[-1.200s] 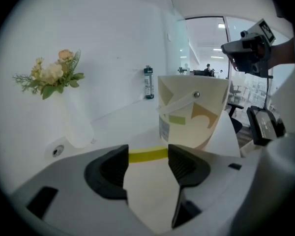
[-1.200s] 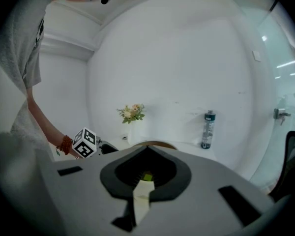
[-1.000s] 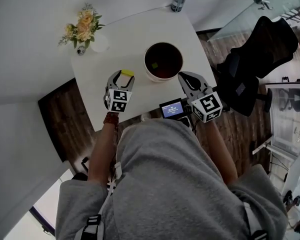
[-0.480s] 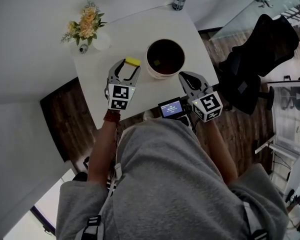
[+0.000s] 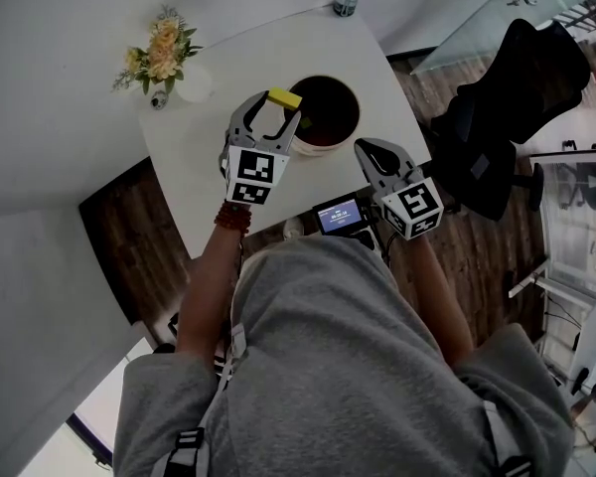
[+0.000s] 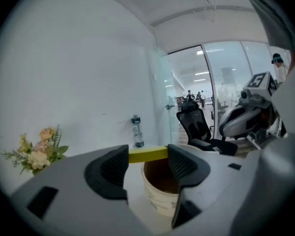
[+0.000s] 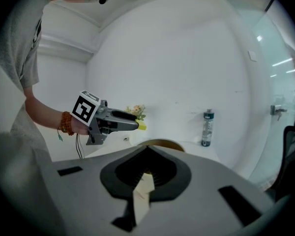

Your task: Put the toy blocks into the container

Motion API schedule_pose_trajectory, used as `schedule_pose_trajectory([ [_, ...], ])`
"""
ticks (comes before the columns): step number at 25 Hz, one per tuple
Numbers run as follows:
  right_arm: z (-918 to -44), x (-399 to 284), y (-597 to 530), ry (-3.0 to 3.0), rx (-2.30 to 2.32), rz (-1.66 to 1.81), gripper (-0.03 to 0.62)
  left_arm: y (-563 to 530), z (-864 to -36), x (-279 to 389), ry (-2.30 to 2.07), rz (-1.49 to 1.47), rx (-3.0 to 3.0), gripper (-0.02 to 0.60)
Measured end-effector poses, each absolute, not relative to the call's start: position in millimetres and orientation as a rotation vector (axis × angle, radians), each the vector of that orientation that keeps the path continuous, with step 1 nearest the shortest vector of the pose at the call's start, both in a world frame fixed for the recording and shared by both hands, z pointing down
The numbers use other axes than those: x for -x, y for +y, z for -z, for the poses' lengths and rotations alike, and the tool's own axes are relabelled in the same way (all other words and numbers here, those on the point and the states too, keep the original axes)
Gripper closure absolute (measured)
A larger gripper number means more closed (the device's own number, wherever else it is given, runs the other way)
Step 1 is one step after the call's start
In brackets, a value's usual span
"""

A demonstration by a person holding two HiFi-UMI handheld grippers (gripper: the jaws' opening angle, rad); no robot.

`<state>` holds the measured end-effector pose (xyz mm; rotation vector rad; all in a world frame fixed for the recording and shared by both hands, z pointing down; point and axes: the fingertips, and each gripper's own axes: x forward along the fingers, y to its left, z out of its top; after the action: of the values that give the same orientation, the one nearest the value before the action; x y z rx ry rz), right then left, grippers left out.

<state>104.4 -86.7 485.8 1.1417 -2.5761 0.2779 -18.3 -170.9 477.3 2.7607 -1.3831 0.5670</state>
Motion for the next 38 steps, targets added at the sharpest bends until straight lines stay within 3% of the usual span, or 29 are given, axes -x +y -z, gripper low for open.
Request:
schedule_pose_trajectory([
  [17, -496, -127, -83, -2.540, -1.191, -0.332, 0.591, -177, -492, -75, -1.074, -0.749, -2.915, 0.325],
  [28, -495, -119, -83, -2.547, -1.170, -0.335, 0.591, -173, -501, -73, -1.036, -0.783, -2.887, 0.324],
  [38, -485, -108, -75, -2.558, -1.172, -0.303, 0.591, -152, -475, -29, -1.202, -0.609, -2.864, 0.339],
])
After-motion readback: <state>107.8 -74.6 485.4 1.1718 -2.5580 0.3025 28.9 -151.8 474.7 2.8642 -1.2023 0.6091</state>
